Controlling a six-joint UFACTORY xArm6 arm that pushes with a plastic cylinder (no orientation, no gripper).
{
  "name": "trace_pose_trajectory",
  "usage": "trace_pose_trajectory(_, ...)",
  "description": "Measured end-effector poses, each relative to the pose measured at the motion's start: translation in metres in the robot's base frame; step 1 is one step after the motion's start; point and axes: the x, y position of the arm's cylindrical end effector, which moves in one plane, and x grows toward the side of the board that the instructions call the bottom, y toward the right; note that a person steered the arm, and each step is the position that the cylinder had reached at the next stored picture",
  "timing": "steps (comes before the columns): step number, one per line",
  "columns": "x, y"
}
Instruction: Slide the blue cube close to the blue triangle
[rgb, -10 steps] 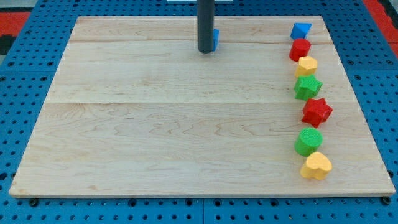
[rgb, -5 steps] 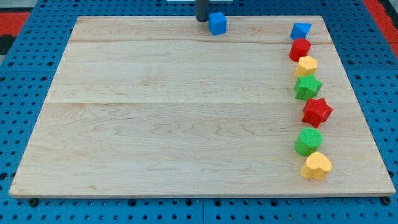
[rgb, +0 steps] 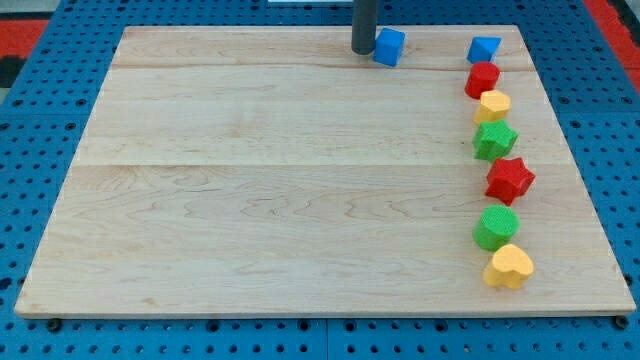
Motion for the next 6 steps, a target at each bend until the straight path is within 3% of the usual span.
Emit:
trace_pose_trajectory(4, -0.007, 0.087)
trace_pose_trajectory(6, -0.041, 0.094)
